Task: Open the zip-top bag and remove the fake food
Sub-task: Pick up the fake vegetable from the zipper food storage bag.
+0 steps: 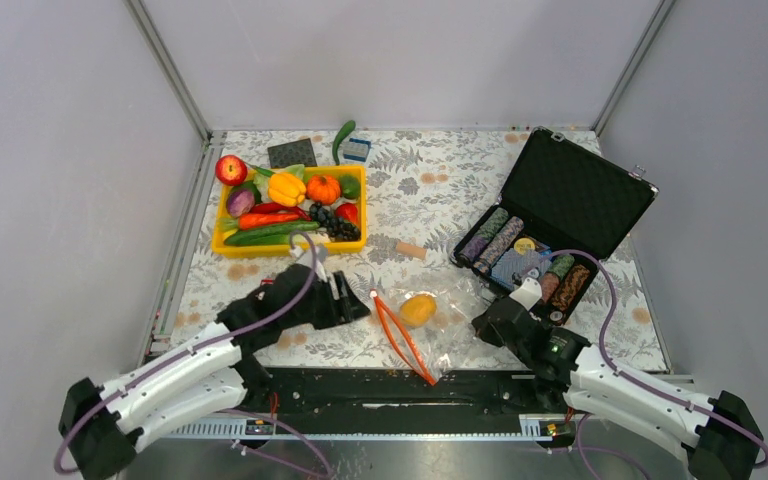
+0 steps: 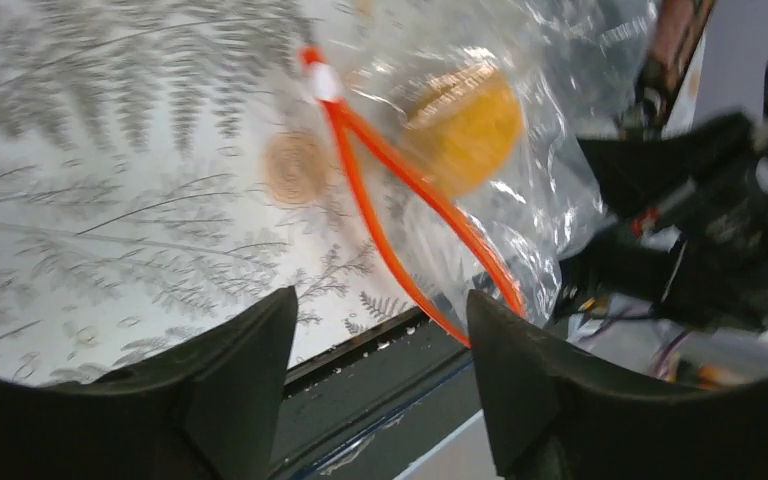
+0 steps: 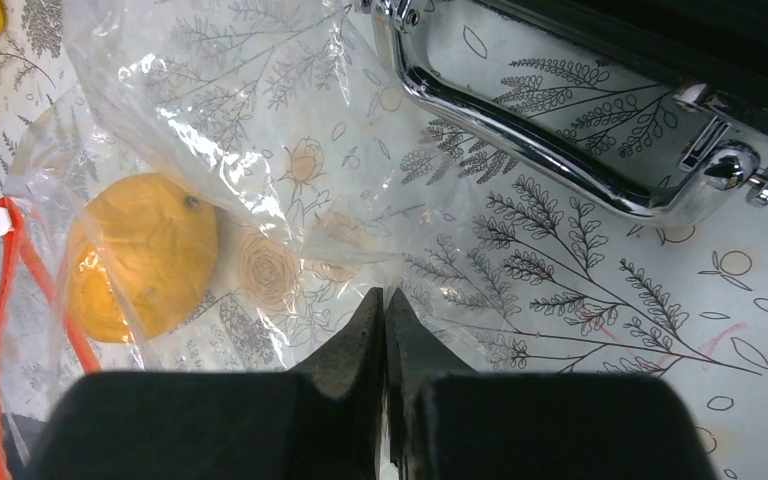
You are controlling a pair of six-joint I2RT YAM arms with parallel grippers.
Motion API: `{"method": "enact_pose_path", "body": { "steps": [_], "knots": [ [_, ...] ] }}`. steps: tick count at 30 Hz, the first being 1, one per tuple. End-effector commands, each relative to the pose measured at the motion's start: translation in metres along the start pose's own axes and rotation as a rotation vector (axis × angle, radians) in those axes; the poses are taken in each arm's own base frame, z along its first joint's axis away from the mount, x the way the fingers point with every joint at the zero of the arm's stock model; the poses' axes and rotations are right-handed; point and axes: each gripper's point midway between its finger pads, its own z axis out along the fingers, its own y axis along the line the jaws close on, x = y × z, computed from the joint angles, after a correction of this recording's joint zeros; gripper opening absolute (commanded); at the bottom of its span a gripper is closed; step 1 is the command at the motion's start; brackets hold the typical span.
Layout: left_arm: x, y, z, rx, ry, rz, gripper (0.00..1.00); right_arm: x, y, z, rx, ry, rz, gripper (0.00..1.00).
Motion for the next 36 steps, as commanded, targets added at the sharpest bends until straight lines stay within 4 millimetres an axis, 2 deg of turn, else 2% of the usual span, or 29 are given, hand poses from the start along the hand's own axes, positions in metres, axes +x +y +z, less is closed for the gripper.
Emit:
{"method": "enact_pose_path", "body": {
  "steps": [1,3,7,11,15,19,23,28,32,36],
  "knots": [
    [-0.009,-0.065,0.009,0.165,-0.168,0.166,0.67,-0.007,0.020,-0.004,-0.044,0.003,0.042,0.00],
    [0.013,-0.074,0.015,0.153,-0.162,0.292,0.69,-0.006,0.022,-0.004,-0.052,0.008,0.051,0.00],
    [0.036,-0.083,0.032,0.193,-0.178,0.427,0.68,-0.006,0.021,-0.004,-0.054,0.005,0.058,0.00],
    [0.046,-0.080,0.041,0.232,-0.193,0.478,0.66,-0.005,0.021,-0.006,-0.053,0.012,0.063,0.00],
    [0.048,-0.071,0.041,0.248,-0.214,0.528,0.67,-0.004,0.020,-0.006,-0.053,0.016,0.069,0.00],
    [0.050,-0.063,0.041,0.240,-0.226,0.597,0.74,-0.003,0.021,-0.006,-0.054,0.022,0.070,0.00],
    [0.064,-0.064,0.035,0.334,-0.234,0.661,0.77,-0.002,0.020,-0.005,-0.048,0.027,0.078,0.00],
    [0.077,-0.059,0.031,0.415,-0.223,0.737,0.77,-0.001,0.020,-0.005,-0.050,0.028,0.084,0.00],
    [0.084,-0.051,0.035,0.392,-0.198,0.817,0.75,-0.001,0.019,-0.005,-0.049,0.029,0.082,0.00],
    [0.086,-0.055,0.035,0.404,-0.214,0.856,0.75,0.000,0.019,-0.005,-0.048,0.035,0.083,0.00]
  ]
}}
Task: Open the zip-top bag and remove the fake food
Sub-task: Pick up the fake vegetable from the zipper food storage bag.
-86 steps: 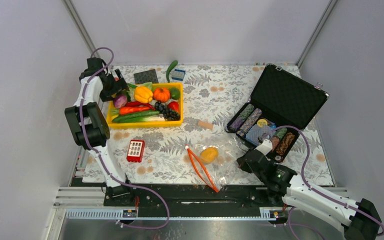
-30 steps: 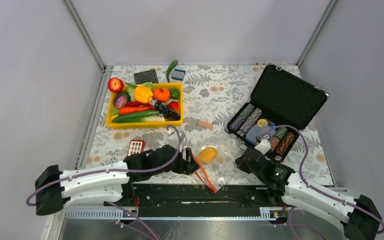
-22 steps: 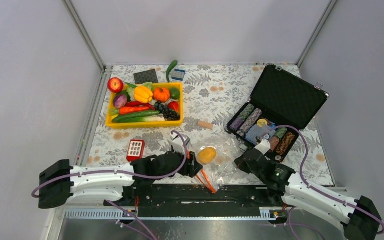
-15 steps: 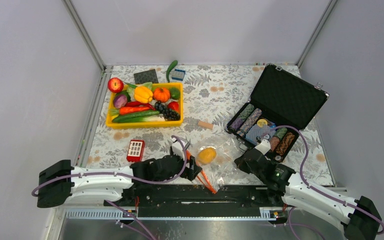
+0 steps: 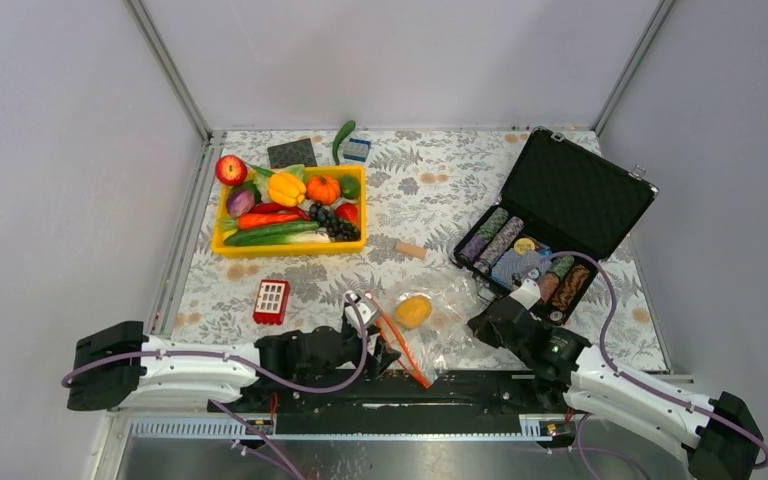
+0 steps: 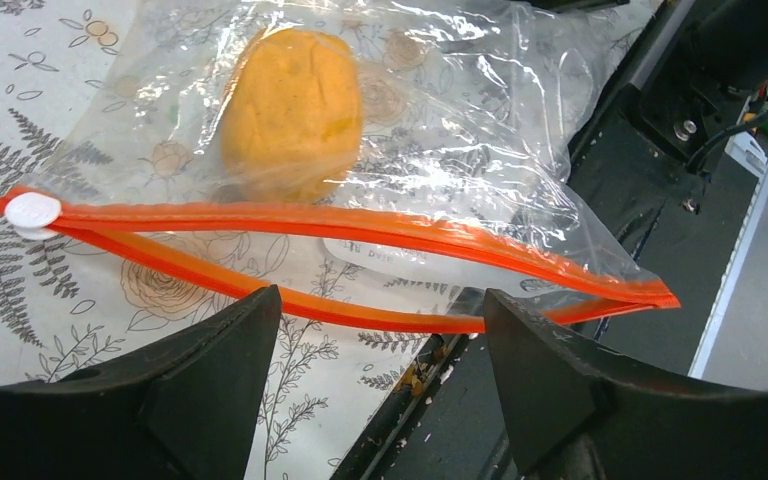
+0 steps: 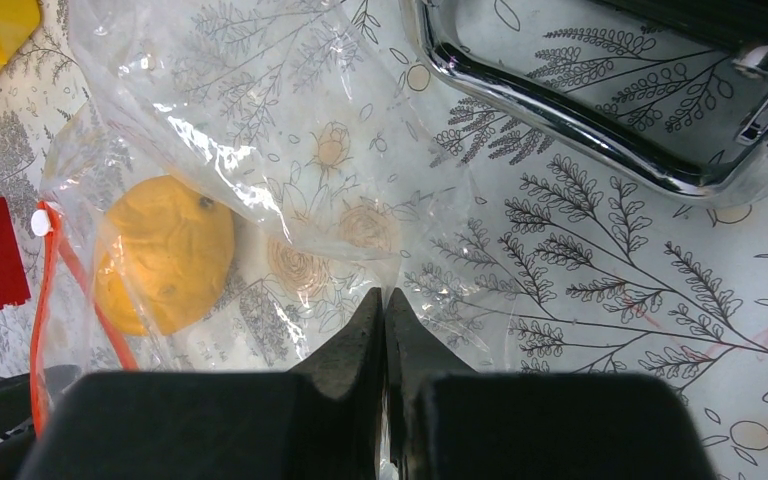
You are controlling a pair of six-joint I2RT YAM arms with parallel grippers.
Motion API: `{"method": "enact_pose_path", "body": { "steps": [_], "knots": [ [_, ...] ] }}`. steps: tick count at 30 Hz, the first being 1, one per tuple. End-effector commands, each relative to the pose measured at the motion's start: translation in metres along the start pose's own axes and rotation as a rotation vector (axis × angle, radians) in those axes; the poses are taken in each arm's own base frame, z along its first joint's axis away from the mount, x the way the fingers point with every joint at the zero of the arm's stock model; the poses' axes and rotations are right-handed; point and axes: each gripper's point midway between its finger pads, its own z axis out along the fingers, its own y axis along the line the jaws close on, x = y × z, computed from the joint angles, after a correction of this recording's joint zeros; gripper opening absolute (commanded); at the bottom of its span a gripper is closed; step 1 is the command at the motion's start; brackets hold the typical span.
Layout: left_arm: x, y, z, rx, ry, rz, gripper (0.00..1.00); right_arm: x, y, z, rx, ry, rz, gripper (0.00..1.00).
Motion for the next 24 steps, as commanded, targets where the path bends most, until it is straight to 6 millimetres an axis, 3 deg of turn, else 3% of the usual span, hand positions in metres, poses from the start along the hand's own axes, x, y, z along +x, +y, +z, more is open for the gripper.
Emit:
{"method": "enact_pose_path", "body": {
  "steps": [1,10,16,21,24],
  "knots": [
    [-0.019,-0.015,0.004,0.054,-0.077,0.057,0.75,-0.005,0.009,-0.003,-0.012,-0.005,0.022,0.00],
    [-0.017,-0.014,0.019,0.010,-0.068,0.098,0.73,-0.004,0.009,-0.003,-0.014,0.000,0.027,0.00],
    [-0.031,-0.013,0.026,-0.037,-0.101,0.132,0.75,-0.001,0.012,-0.004,-0.028,0.019,0.000,0.01],
    [-0.035,-0.013,0.029,-0.053,-0.114,0.136,0.75,-0.015,0.012,-0.015,-0.013,-0.019,-0.061,0.26],
    [-0.032,-0.009,0.030,-0.066,-0.115,0.139,0.76,-0.027,0.013,-0.023,-0.009,-0.059,-0.092,0.46]
  ]
}}
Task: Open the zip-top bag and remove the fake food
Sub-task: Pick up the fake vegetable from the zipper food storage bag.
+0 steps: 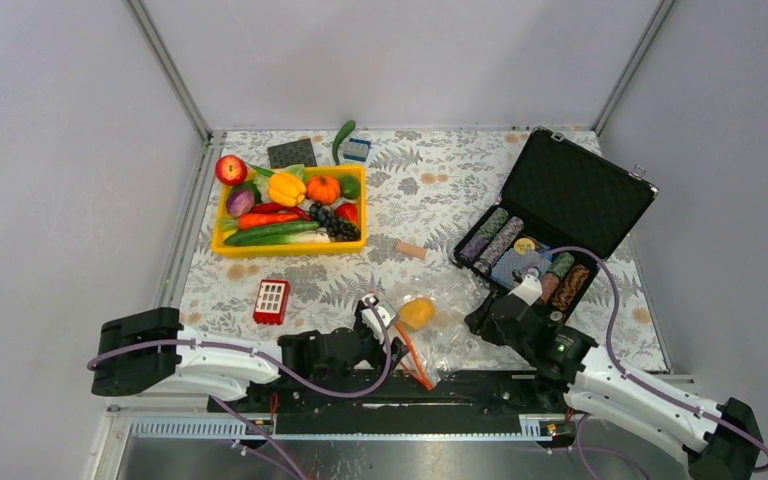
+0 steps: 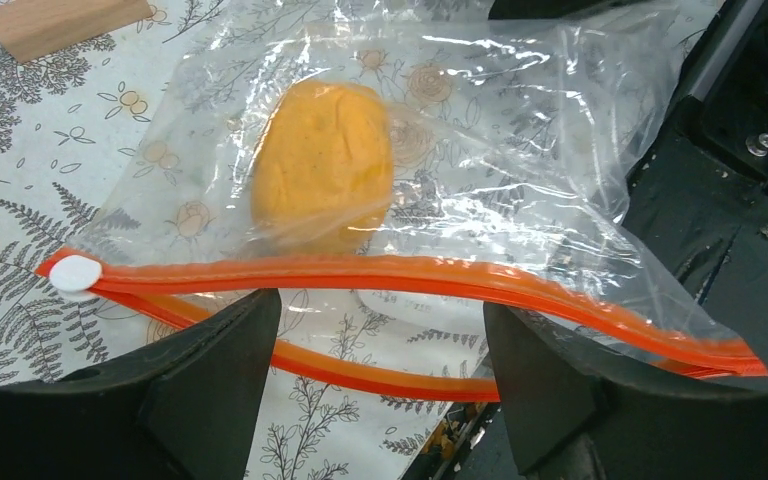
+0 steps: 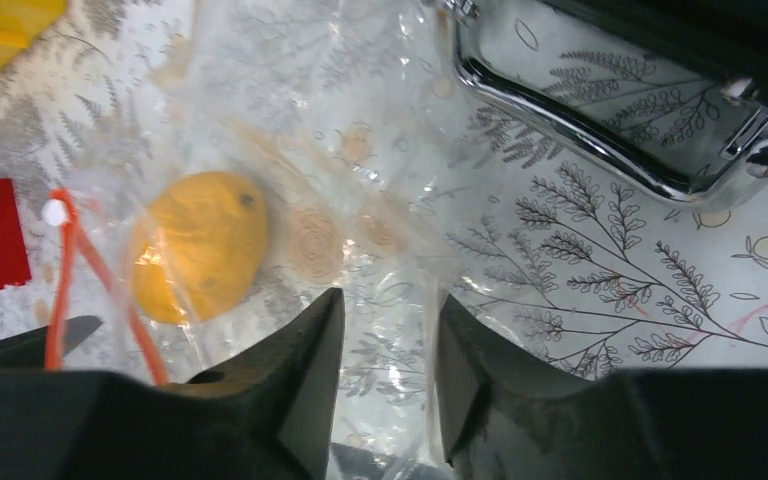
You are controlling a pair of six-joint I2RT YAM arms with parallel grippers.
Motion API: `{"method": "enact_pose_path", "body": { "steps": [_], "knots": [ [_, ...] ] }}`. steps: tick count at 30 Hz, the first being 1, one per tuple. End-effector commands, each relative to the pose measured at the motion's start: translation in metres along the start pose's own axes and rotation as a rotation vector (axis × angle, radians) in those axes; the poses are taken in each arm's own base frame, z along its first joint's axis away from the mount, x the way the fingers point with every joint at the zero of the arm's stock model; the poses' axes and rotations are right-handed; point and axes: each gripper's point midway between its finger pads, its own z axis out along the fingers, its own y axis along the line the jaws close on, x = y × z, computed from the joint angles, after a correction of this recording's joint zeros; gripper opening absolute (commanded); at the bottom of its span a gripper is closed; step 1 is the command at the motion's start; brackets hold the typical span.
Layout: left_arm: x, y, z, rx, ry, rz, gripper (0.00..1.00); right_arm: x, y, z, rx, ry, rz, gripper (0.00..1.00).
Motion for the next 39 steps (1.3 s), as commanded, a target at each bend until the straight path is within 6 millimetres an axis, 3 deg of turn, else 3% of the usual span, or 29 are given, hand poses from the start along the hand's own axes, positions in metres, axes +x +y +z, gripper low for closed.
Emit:
{"method": "enact_pose_path", "body": {
  "steps": [1,5,15,17,20,22,27,30,39],
  "knots": [
    [-0.024,-0.002,0.007,-0.023,-0.089,-0.011,0.76,-0.026,0.010,-0.017,-0.008,-0.072,-0.068,0.52],
    [-0.023,-0.004,0.010,-0.020,-0.087,-0.005,0.78,-0.035,0.014,-0.027,0.008,-0.076,-0.125,0.70],
    [-0.019,-0.011,0.016,-0.001,-0.075,-0.007,0.79,-0.072,0.020,-0.054,0.114,-0.128,-0.266,0.82],
    [-0.018,-0.011,0.016,-0.005,-0.074,-0.007,0.79,-0.078,0.028,-0.057,0.102,-0.139,-0.280,0.77],
    [-0.017,-0.011,0.017,-0.013,-0.073,-0.007,0.79,-0.082,0.056,-0.058,0.017,-0.127,-0.312,0.54],
    [-0.015,-0.010,0.018,-0.019,-0.073,-0.007,0.80,-0.079,0.080,-0.055,-0.049,-0.095,-0.330,0.43],
    [-0.014,-0.011,0.021,-0.031,-0.069,0.002,0.82,-0.063,0.121,-0.035,-0.153,0.002,-0.341,0.40],
    [-0.015,-0.012,0.023,-0.038,-0.069,0.010,0.83,-0.053,0.126,-0.015,-0.138,0.037,-0.343,0.39],
    [-0.017,-0.009,0.029,-0.082,-0.067,0.033,0.85,-0.029,0.111,0.037,-0.003,0.103,-0.345,0.38]
  ]
}}
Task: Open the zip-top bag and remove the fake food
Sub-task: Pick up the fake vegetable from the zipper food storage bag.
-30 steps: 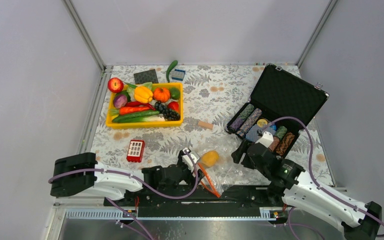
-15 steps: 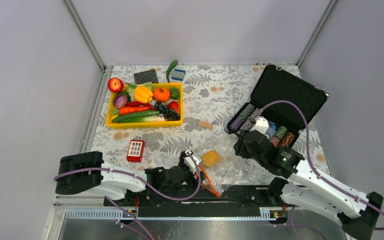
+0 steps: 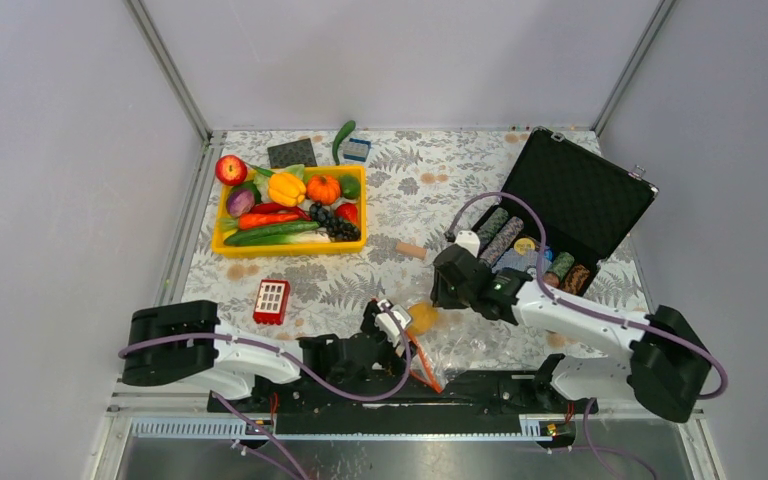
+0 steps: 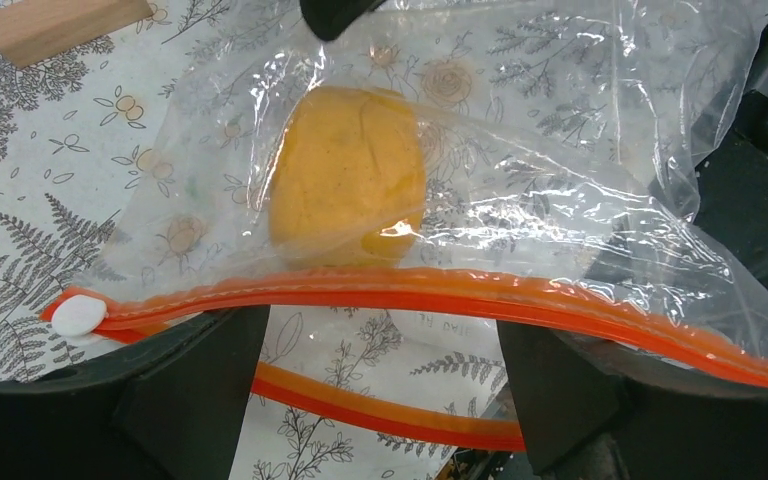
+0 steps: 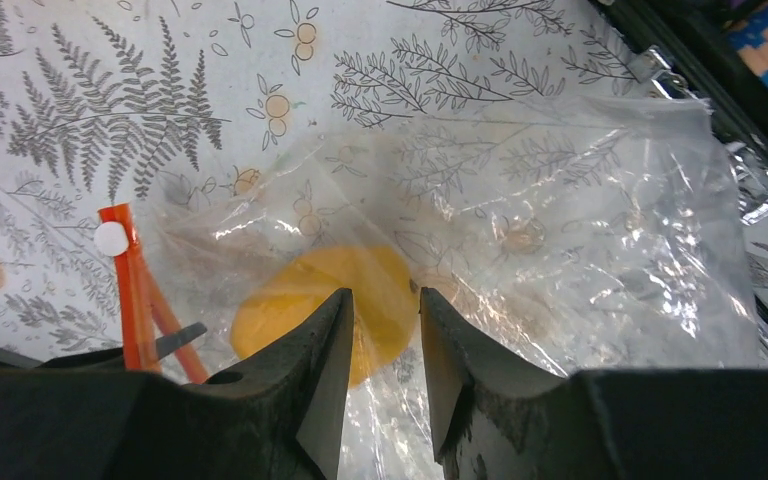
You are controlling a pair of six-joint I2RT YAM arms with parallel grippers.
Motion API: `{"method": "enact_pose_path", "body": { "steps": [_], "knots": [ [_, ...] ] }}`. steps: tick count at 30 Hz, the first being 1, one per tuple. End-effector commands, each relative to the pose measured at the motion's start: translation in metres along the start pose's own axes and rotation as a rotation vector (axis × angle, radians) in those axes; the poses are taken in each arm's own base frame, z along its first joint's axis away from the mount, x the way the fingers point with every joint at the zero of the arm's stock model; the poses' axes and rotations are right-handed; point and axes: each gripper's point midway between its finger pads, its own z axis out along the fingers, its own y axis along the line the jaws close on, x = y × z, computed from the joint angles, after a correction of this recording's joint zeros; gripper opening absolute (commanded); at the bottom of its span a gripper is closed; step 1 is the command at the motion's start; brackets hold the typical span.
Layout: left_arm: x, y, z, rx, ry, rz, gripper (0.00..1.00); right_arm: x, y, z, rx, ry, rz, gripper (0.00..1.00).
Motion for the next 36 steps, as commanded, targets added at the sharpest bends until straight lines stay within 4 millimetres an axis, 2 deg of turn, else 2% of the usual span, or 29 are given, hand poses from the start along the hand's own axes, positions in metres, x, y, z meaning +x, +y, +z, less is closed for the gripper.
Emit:
{"method": "enact_pose_path", "body": {
  "steps": [1,6,12,26,36],
  "knots": [
    [-0.027,-0.006,0.008,-0.017,-0.080,-0.020,0.85,-0.012,0.017,0.013,-0.027,-0.032,0.037,0.38],
    [-0.027,-0.010,0.013,-0.018,-0.074,-0.013,0.86,0.004,0.017,0.030,-0.012,0.025,0.053,0.37],
    [-0.029,-0.012,0.016,-0.024,-0.080,-0.013,0.87,0.024,0.016,0.038,-0.034,0.087,0.080,0.36],
    [-0.018,-0.020,0.027,-0.007,-0.041,-0.003,0.88,0.052,0.035,0.027,-0.206,0.192,0.124,0.29],
    [0.003,-0.034,0.032,0.049,0.046,-0.013,0.77,0.056,0.037,0.027,-0.224,0.203,0.148,0.28]
  ]
}}
